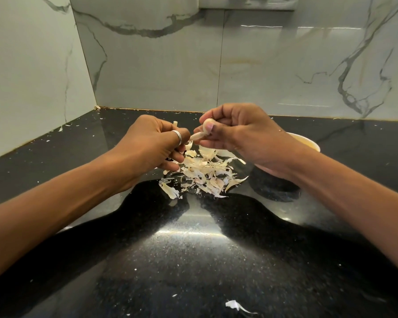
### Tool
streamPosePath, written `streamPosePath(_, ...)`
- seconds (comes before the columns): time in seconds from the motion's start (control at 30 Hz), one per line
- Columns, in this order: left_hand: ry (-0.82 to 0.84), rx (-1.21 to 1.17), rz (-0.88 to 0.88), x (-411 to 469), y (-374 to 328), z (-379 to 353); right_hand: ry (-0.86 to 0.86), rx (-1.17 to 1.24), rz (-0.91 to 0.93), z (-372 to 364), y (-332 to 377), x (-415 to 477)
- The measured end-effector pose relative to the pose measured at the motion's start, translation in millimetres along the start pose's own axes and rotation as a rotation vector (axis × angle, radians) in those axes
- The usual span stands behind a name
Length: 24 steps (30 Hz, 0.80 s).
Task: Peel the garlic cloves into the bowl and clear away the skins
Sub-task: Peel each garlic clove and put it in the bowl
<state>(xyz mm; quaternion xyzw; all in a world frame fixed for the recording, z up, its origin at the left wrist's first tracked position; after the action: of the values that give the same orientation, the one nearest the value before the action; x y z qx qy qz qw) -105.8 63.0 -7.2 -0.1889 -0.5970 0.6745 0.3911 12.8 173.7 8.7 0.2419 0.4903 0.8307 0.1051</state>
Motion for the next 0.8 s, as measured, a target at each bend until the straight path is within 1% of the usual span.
streamPosePath(0.1,0.000,0.025,0.000,0,1,0,-0.020,0.085,-0.030,3,1,-1)
streamPosePath(0.27,0.001,0.083,-0.024,1,2,1,-0.044,0.056,-0.051,7,3,-3)
streamPosePath(0.53,-0.019,0.187,-0.068,0,0,2,-0.117,0.132,-0.056,14,3,-3)
streamPosePath(0.63,-0.024,0.294,-0.146,-3,-5,0,-0.135,0.163,-0.053,19,5,-3)
streamPosePath(0.8,-0.055,0.450,-0.324,-9,-17,-2,-0.081,0.146,-0.075,12,2,-3)
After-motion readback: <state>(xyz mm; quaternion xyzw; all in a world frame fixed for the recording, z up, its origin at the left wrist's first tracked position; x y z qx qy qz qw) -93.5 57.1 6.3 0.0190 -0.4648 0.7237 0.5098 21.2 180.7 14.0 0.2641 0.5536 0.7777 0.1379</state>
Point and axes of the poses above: each hand's wrist, its own x-axis towards the middle knuckle, its own z-axis out of the back of the hand, y = z × x, the point moved 7 cm from there along x, towards the middle knuckle, and after that the axes turned 8 degrees about -x, right-handed, at the moved point
